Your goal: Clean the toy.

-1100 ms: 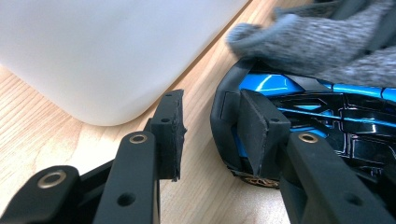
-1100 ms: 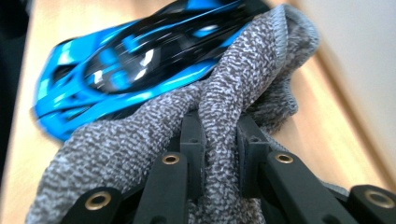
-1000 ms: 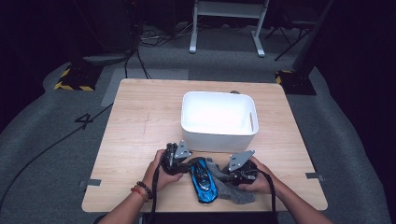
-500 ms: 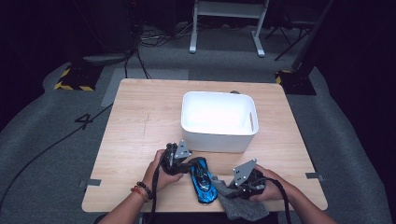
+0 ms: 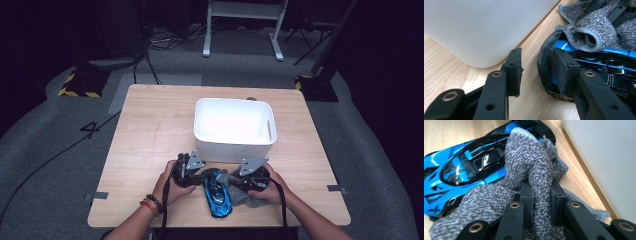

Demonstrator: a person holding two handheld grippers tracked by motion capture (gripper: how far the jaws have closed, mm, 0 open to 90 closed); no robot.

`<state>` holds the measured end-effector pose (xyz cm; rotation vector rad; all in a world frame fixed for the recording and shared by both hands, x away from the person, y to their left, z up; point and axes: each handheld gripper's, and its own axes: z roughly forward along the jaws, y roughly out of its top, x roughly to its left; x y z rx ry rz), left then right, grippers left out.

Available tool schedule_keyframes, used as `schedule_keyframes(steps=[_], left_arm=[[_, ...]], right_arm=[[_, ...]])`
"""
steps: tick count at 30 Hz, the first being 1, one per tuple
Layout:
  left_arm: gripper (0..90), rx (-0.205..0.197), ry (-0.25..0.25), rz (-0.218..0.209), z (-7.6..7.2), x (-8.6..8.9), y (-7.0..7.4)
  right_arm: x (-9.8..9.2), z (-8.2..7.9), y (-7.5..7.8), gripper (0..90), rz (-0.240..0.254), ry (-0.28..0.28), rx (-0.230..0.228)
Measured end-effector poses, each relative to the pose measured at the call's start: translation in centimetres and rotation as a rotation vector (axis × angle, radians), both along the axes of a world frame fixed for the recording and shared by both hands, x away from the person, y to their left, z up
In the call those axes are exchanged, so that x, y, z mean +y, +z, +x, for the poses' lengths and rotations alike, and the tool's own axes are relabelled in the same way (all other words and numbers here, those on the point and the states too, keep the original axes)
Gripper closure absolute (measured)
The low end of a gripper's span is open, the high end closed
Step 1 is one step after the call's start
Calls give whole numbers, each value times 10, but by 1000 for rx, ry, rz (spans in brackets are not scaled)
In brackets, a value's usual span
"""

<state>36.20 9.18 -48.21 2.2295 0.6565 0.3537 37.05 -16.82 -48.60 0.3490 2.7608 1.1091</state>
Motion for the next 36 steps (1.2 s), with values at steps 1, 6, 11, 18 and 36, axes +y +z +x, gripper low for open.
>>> schedule_keyframes(steps=[1,6,11,18,36], left_arm=[[596,0,1,-1,0,0,0],[595,-1,0,-1,0,0,0],[589,4,1,-11,1,1,-1],[578,13,5,-12,2,2,0],[571,13,0,-13,2,2,0]], right_arm=[[-2,-1,1,775,-7,19,7],[-12,-16,6,774,-38,121,43],[-22,-31,10,773,-83,235,89],[-28,-36,13,770,-130,264,90],[-71,0,19,488,-107,-64,-13]])
